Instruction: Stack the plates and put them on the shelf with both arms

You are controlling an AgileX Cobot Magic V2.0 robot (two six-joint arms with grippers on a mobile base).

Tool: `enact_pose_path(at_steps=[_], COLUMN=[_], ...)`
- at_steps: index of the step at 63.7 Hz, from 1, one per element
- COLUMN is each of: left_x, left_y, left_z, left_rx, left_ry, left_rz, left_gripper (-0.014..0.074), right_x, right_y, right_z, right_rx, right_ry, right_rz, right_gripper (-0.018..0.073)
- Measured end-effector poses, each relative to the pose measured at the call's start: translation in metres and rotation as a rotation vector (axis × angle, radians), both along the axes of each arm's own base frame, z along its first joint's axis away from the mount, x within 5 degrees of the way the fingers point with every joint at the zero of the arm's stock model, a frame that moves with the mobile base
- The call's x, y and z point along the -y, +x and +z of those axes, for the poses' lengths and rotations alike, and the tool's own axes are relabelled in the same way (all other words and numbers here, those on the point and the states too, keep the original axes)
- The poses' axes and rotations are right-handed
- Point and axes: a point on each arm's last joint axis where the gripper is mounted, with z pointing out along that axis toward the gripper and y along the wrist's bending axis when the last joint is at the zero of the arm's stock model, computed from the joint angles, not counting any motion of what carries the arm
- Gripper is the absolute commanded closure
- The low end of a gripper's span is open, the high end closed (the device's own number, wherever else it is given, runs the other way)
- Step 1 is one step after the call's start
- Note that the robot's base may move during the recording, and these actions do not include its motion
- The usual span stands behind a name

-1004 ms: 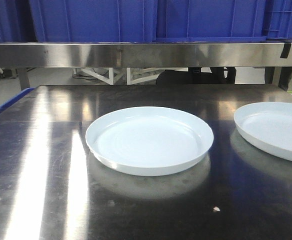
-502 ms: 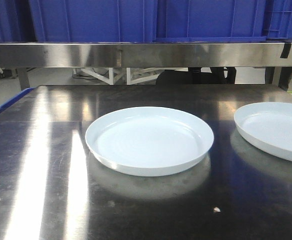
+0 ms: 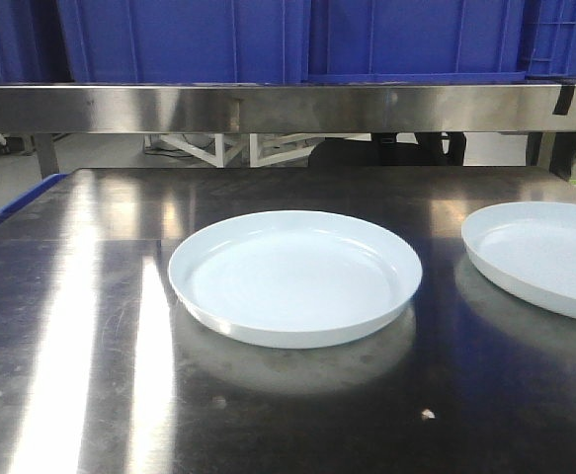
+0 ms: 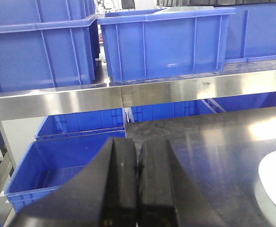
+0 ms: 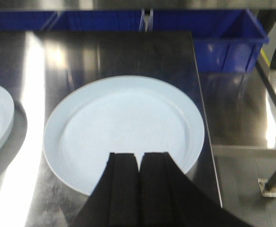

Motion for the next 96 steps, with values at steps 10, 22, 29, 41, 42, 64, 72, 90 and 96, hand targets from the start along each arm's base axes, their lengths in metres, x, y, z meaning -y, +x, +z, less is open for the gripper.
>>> enact_pose_path(at_steps=[10,22,29,41,42,64,72,90,96], left_x=[0.000,0.000,0.000,0.000,0.000,0.000,0.000,0.000,0.000], left_y=[0.000,0.000,0.000,0.000,0.000,0.000,0.000,0.000,0.000], left_z=[0.000,0.000,0.000,0.000,0.000,0.000,0.000,0.000,0.000], left_rx=[0.000,0.000,0.000,-0.001,-0.001,-0.001,-0.001,-0.001,-0.001], left_ry=[0.000,0.000,0.000,0.000,0.000,0.000,0.000,0.000,0.000], left_rz=[0.000,0.000,0.000,0.000,0.000,0.000,0.000,0.000,0.000], left_gripper=[0.0516,0.0516,0.0516,0.0516,0.0516,0.0516,0.0516,0.0516,0.0516], right_x=[-0.001,-0.002,-0.002,-0.003,-0.003,0.003,0.008,0.014,0.021], right_y=[0.016,0.031,0.041,0.056,0.057,0.083,0.091,0.104,0.112], right_z=[0.001,0.006,0.009,0.015,0.016,0.027,0.024,0.023,0.027], right_rx=[-0.138,-0.257,-0.318,-0.423,-0.431,-0.575,-0.601,-0.643,-0.675], right_ry=[-0.003,-0.006,-0.007,-0.009,-0.009,-0.005,-0.003,-0.013,-0.004], right_rz=[0.003,0.006,0.008,0.012,0.012,-0.015,-0.037,-0.058,-0.083], right_gripper=[0.0504,0.0504,0.0504,0.0504,0.0504,0.0502,0.0501,0.0499,0.0500])
